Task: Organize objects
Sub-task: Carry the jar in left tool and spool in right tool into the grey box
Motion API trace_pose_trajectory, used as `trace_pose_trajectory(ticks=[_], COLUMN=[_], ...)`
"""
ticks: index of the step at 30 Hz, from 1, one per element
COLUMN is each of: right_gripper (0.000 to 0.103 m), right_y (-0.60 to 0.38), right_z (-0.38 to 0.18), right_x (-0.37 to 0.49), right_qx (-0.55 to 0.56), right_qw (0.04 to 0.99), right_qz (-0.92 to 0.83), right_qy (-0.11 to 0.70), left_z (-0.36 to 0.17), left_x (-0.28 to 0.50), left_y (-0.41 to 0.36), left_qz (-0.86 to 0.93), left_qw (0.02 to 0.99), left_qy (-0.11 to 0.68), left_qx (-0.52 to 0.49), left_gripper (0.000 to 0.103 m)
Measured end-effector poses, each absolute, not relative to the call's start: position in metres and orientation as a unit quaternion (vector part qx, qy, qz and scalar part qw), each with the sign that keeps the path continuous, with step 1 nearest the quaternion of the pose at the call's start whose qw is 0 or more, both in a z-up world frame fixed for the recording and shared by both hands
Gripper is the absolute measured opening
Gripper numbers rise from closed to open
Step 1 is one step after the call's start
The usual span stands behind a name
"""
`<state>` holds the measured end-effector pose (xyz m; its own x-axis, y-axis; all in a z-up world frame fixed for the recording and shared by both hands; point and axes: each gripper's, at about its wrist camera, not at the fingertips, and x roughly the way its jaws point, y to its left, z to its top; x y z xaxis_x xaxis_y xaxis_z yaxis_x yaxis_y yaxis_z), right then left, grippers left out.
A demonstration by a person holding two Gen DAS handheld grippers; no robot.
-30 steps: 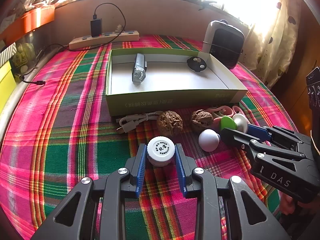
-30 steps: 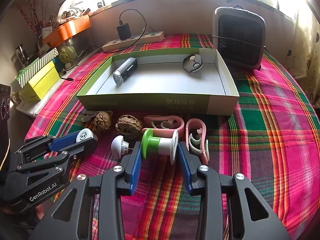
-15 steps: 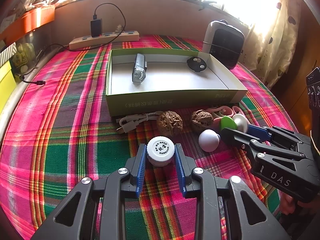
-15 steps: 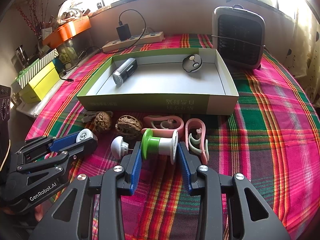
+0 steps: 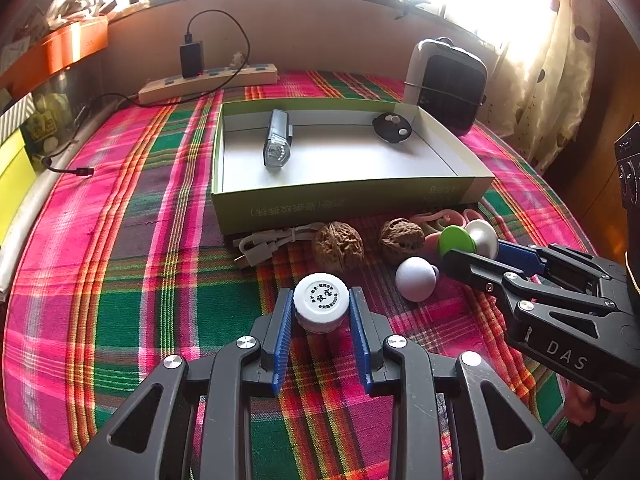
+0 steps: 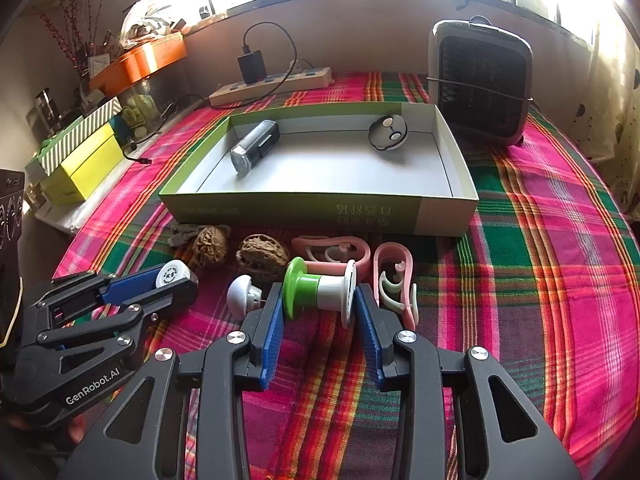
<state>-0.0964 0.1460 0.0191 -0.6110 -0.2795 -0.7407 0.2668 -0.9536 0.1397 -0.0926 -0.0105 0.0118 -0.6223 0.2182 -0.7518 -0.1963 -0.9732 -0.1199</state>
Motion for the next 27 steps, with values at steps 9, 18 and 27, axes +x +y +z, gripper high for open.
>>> trace_pose_trajectory(ticks=[9,18,27], right_gripper=[0.036,0.036,0.036], right_y=[0.148,0.149,0.146], right_z=[0.03,0.05,0.062], right_x=[-0.096,-0.106,-0.133], right_qx=[0.403,0.384,0.376], right_qw=[0.162,0.167,0.176], right_qz=[-0.901,-0.908,-0.91], right_qy=[-0.008,-0.003,0.003], left_z=[0.031,0.05,0.056], left_x=[-0.091,-0.1,-0.124], left_y=[-0.011,-0.013,-0.013], left_qz=[0.909,0.916,0.917], left_qw=[0.117,0.117,0.113], left_qy=[-0.011,-0.011,-0.009], left_qx=[-0.399,-0.383,-0.382], left_gripper=[0.025,0.025,0.025])
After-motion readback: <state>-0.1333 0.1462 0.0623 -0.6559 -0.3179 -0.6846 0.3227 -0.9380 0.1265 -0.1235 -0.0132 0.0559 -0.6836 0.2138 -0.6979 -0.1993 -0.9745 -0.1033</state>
